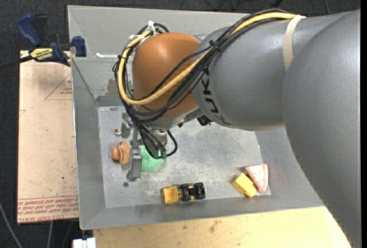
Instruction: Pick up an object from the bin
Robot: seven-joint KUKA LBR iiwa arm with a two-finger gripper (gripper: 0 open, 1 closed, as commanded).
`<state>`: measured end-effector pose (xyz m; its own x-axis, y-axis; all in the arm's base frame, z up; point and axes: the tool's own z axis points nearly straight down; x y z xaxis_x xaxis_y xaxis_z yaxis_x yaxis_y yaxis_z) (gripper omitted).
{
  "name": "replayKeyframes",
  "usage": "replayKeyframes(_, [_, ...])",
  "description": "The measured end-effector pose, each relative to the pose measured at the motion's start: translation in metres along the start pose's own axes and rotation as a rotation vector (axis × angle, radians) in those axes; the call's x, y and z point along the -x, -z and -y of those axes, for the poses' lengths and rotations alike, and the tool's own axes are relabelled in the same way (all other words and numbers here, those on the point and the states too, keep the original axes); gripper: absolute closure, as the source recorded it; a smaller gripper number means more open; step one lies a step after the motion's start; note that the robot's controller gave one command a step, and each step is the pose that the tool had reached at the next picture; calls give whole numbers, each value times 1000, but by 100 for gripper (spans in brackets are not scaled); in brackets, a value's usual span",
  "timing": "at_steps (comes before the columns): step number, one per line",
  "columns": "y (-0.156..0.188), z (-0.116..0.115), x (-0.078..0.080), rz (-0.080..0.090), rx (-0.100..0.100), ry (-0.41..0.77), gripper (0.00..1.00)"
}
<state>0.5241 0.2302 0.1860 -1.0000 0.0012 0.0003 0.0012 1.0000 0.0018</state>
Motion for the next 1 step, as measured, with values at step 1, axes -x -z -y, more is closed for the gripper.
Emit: replayKeyframes(1, [0, 0, 0, 0, 0, 0, 0])
